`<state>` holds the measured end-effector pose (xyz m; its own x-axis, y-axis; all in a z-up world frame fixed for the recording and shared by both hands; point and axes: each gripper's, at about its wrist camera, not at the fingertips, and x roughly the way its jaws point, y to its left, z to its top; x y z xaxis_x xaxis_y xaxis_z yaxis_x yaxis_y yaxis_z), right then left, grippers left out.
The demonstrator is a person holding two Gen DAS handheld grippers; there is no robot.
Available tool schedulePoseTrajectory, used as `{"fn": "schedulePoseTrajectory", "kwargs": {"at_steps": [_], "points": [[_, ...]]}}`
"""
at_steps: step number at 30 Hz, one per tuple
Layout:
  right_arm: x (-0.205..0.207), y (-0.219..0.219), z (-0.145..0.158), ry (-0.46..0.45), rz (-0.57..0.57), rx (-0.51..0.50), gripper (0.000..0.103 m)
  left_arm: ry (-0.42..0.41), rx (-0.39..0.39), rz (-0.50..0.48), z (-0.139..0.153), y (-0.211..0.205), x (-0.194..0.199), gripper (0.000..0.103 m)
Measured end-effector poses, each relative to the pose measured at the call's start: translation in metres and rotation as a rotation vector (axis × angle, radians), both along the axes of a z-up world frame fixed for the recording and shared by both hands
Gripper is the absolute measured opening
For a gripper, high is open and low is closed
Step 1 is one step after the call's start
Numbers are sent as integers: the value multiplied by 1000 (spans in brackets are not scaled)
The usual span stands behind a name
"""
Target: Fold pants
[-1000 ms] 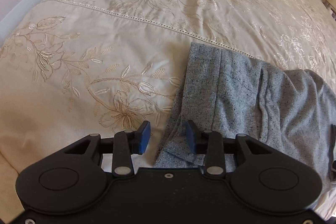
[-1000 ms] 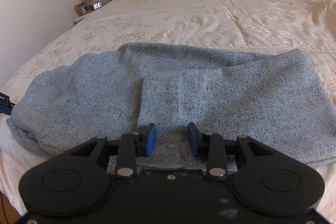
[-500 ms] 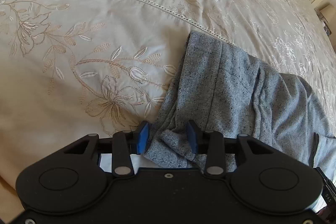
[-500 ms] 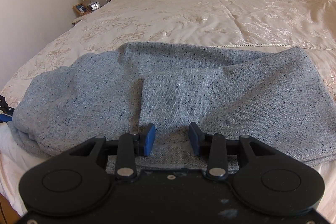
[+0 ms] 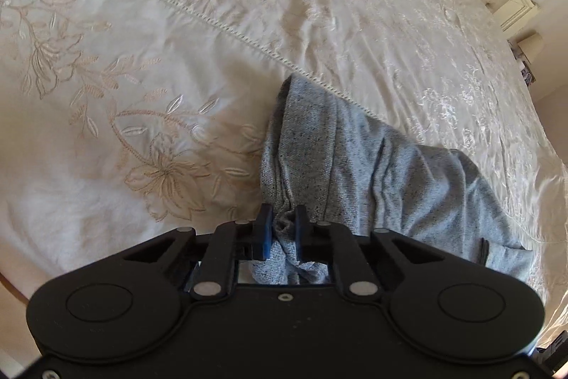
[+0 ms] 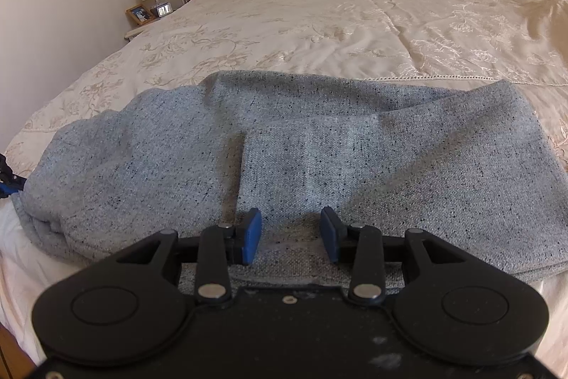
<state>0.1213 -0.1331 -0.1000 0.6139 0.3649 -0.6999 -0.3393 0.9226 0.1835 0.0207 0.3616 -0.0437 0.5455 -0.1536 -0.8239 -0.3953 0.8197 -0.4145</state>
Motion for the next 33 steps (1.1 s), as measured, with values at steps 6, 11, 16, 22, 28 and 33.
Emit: {"fn": "schedulePoseTrajectory", "kwargs": {"at_steps": [6,11,16,22,28,33], "points": [[1,-1,2,6,5,5,40,-114,25,-106,44,-39,8,13],[0,-3,3,7,8,12,40,-157,58,-213,65,-80,26,13],[-1,-6,5,10,14,23,40,-214,58,-359,80,-138,51,13],[-4,-12,6,16,9,52,39,-216,23,-563,71,-224,80,13],[-5,-18,6,24,5,81,39,-74,-39,-699,26,-293,99,13],[-6,-26,7,37,0,114,39,-46,-43,-686,17,-299,97,14]]}}
